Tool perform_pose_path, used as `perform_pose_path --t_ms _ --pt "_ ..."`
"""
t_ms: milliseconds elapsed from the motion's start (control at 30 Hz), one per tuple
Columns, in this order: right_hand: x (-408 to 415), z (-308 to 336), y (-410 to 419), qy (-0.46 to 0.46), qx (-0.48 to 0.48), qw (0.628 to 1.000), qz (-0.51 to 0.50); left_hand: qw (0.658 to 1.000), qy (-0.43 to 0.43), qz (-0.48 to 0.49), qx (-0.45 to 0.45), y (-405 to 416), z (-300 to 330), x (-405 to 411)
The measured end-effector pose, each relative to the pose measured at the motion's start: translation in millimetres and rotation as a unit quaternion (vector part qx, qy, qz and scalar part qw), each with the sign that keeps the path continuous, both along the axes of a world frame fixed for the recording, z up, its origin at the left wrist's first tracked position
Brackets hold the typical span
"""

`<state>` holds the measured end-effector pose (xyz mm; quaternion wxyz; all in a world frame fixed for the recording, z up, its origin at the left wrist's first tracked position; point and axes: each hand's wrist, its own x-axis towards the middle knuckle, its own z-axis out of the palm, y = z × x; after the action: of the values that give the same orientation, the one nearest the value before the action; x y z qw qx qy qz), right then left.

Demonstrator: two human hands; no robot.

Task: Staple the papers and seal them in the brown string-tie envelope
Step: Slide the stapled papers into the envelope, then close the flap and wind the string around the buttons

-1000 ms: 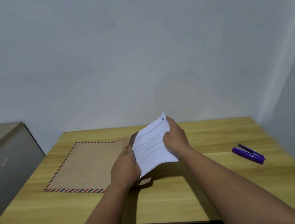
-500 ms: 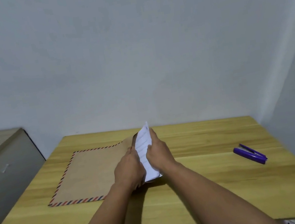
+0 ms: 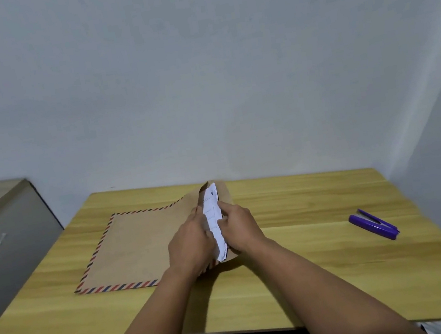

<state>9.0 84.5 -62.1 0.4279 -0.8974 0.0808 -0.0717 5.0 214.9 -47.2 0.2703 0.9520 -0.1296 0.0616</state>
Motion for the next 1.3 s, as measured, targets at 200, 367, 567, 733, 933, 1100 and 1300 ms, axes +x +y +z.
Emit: perform_pose_path --t_ms 200,367,567,733,933,1100,1300 --pt "4 1 -3 0.039 0.139 0.989 0.033 0.999 -0.013 0.004 -0.036 10 -8 3" --pt "14 -1 9 0.047 0.119 0.991 0.049 0.999 -0.016 -0.004 -0.038 11 -10 4" --pt "16 1 8 0.057 0.022 0.997 0.05 0.999 -0.02 0.011 -0.049 16 -14 8" --pt "-4 -3 -20 0.05 0.007 0.989 -0.142 0.998 -0.007 0.038 -0.053 0 -18 15" --pt "-11 -2 -60 0.185 0.186 0.965 -0.012 1.0 -0.017 -0.014 -0.021 -30 -8 4" --pt "-2 34 -117 0.293 -0.13 0.943 0.088 0.998 -0.033 -0.026 0.045 -20 -14 27" --pt "56 39 -118 0.139 -0.188 0.972 0.017 0.972 -0.034 -0.125 0.195 0 -46 51"
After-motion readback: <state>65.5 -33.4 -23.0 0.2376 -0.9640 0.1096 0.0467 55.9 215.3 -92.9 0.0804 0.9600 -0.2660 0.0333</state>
